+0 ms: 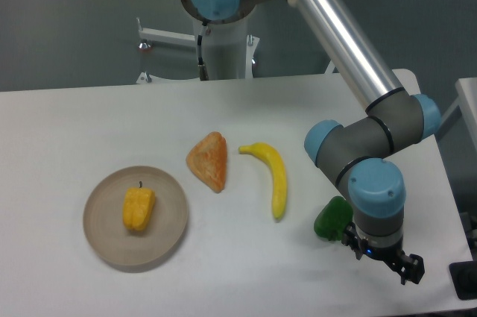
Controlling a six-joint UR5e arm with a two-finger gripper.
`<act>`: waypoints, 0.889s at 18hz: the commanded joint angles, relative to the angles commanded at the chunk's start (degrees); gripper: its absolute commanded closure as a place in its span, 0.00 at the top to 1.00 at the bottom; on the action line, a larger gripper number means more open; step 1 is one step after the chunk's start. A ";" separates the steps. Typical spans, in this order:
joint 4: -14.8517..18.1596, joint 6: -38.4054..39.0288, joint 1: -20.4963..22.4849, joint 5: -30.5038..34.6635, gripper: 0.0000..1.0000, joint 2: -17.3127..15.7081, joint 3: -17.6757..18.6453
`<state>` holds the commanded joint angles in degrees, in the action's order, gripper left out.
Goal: Pick up the yellow pepper from the plate
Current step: 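Move the gripper from beside the green pepper over the yellow pepper on the plate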
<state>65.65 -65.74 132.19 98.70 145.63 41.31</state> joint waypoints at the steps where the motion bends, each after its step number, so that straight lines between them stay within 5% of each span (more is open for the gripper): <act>1: 0.00 0.00 0.09 0.00 1.00 0.00 0.00; 6: 0.70 0.26 -0.26 0.00 1.00 -1.14 0.17; 16: 8.43 13.95 -4.30 -6.93 1.00 -17.74 14.05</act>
<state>74.08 -51.79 127.89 91.78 127.90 55.36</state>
